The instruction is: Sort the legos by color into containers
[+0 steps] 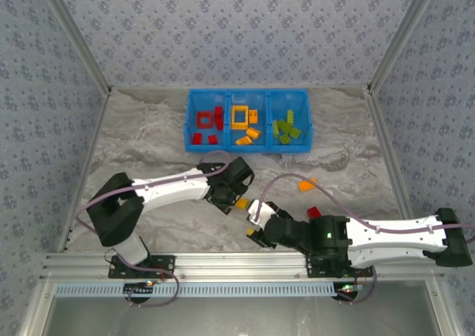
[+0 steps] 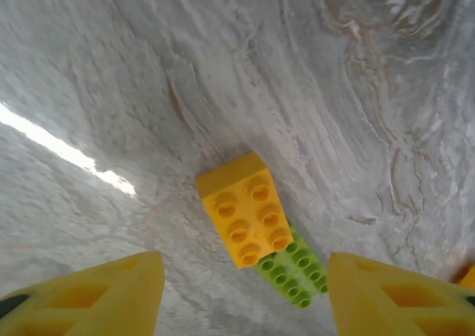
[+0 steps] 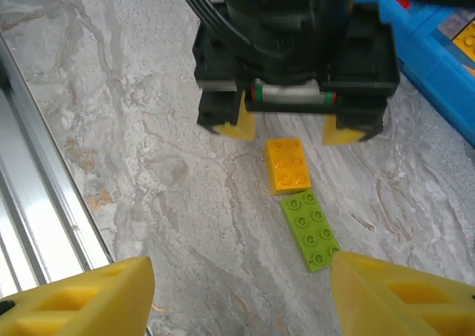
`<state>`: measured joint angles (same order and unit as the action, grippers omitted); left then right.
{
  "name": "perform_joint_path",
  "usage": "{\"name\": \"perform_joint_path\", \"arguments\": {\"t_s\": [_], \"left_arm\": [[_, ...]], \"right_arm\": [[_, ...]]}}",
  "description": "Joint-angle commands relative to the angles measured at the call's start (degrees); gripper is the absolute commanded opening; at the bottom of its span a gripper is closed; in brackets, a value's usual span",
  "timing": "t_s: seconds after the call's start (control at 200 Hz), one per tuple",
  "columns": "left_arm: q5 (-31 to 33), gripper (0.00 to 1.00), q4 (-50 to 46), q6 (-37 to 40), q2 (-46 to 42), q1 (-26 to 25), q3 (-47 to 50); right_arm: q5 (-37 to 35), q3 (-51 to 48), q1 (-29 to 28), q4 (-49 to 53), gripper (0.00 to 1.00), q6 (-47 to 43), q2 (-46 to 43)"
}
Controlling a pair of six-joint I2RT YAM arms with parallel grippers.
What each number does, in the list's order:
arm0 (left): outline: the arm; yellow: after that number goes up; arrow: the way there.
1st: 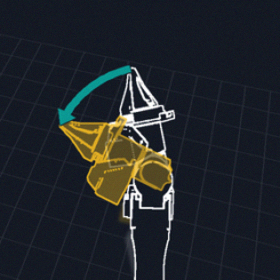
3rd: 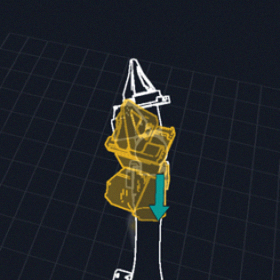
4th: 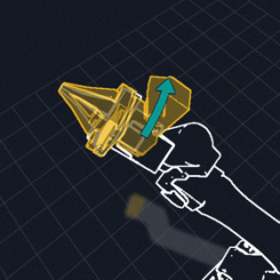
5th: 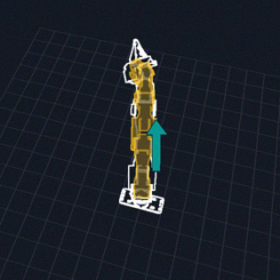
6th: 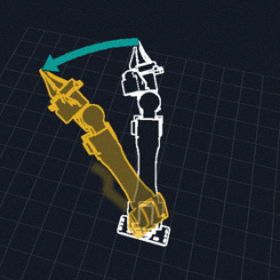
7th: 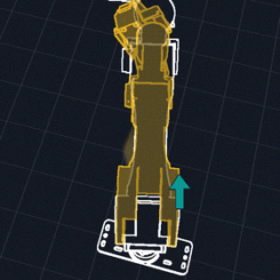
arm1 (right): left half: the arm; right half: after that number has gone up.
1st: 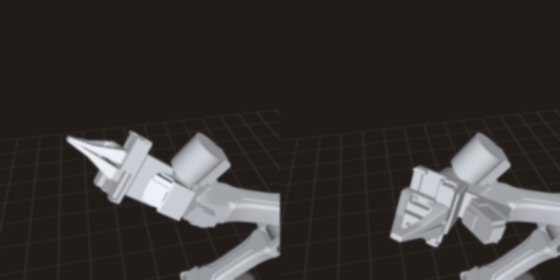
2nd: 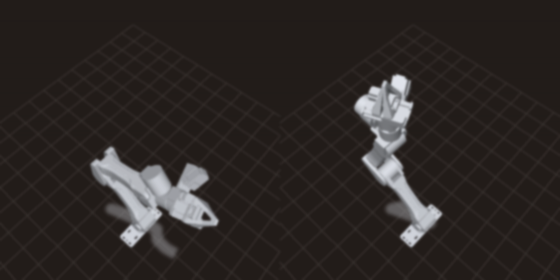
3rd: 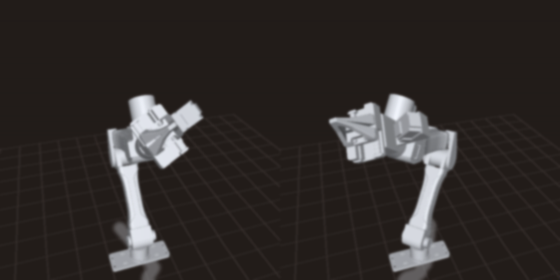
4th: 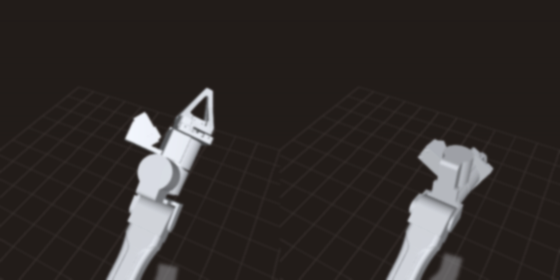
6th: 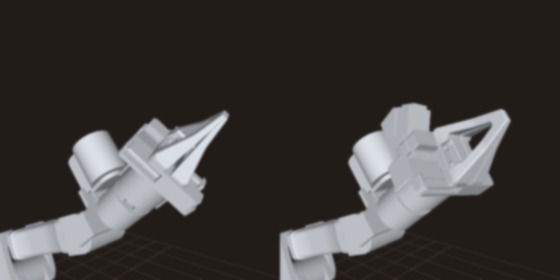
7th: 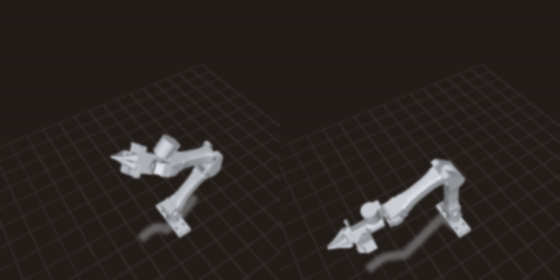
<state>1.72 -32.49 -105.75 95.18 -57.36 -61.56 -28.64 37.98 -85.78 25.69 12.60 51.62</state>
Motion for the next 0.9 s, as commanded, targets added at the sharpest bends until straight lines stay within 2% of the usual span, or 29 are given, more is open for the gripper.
{"name": "perform_joint_path", "arguments": {"t_s": [0.0,0.17,0.505,0.575,0.65,0.72,0.819,0.894], "left_arm": [[-4.5,0.63,2.7,-6.2,3.3,0.5,-1.8],[-4.8,0.59,1.0,-6.3,7.0,1.1,-3.8],[-4.7,0.26,2.4,-6.2,9.0,2.0,-3.0],[-2.5,0.23,2.1,-5.1,7.2,2.1,-2.9],[3.5,0.23,-1.7,-0.4,3.7,2.3,-5.8],[8.5,0.23,-5.9,7.4,1.8,3.0,-11.0],[11.5,0.24,-11.7,19.8,2.4,4.8,-20.4],[10.9,0.24,-12.0,27.7,4.2,6.8,-26.0]], "right_arm": [[-5.0,-0.6,-0.7,-2.0,0.66,0.2,0.0],[-5.9,-0.5,-0.9,-1.9,0.66,1.5,-0.9],[-7.9,-1.3,-1.0,-0.4,0.65,3.6,-3.7],[-8.8,-1.2,-1.0,-0.3,0.65,3.5,-5.0],[-10.3,-1.0,-0.9,-1.0,0.65,3.0,-7.0],[-11.9,-1.0,-0.4,-4.3,0.65,1.1,-9.2],[-12.0,-4.3,1.9,-19.0,0.67,-5.5,-11.2],[-10.0,-7.6,4.6,-32.2,0.68,-10.1,-10.0]]}}
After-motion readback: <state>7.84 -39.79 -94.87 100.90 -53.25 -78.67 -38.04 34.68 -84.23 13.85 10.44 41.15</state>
